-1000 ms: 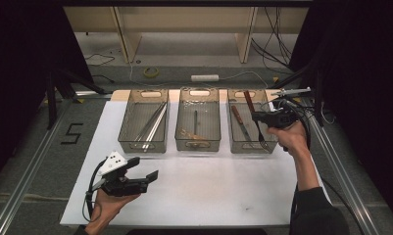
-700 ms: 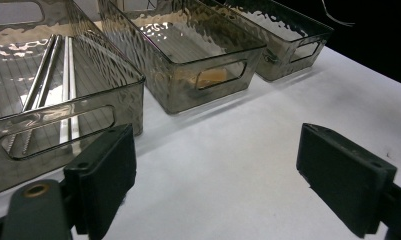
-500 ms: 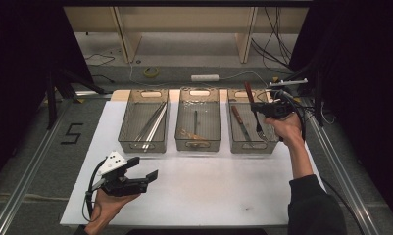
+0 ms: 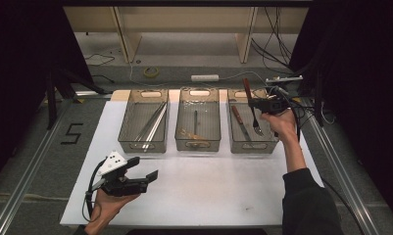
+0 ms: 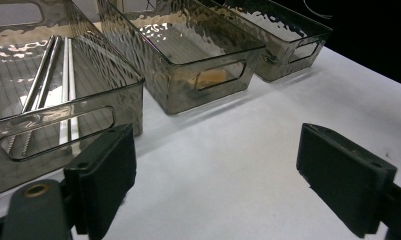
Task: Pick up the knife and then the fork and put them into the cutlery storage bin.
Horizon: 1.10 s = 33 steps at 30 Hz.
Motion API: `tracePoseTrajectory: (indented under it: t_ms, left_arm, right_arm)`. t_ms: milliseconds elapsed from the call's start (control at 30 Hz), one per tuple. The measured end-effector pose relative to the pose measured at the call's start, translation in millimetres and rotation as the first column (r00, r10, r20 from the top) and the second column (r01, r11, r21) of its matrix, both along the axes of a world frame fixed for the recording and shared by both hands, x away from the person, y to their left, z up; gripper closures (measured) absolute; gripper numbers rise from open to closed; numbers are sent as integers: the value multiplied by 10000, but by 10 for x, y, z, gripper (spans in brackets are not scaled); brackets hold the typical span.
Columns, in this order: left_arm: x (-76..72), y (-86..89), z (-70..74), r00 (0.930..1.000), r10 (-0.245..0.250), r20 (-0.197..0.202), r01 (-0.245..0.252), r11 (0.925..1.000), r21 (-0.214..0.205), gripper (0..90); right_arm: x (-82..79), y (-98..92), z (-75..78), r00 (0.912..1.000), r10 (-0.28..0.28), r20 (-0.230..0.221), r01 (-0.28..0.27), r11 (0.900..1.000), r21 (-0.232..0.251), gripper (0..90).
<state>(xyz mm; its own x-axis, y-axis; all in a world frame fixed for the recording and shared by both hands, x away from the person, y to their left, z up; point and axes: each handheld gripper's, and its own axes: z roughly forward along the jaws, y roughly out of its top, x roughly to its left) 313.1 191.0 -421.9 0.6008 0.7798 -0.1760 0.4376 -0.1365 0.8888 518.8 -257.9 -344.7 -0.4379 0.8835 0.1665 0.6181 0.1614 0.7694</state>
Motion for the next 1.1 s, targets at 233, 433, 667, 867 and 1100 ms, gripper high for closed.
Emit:
tracePoseTrajectory:
  t_ms: [233,433,667,867,1100]
  left_arm:
    - [-1,-3,0,10000,-6,-4,6,10000,-4,157]
    - [0,-3,0,10000,-6,-7,6,10000,-4,157]
    - [-4,-5,0,10000,-5,-14,5,10000,-32,157]
    - [-6,-5,1,10000,-14,-13,14,10000,-31,157]
    - [-11,-7,2,10000,-46,-6,46,10000,-7,157]
  right_arm:
    - [54,5,-35,9998,-194,-25,194,9998,-18,777]
    - [103,24,-43,9996,-275,54,276,9995,-158,777]
    - [146,75,-64,9992,-369,172,374,9987,-333,777]
    - [196,113,-146,9990,-421,127,428,9976,-542,777]
    - [223,177,-209,9985,-536,127,544,9963,-666,776]
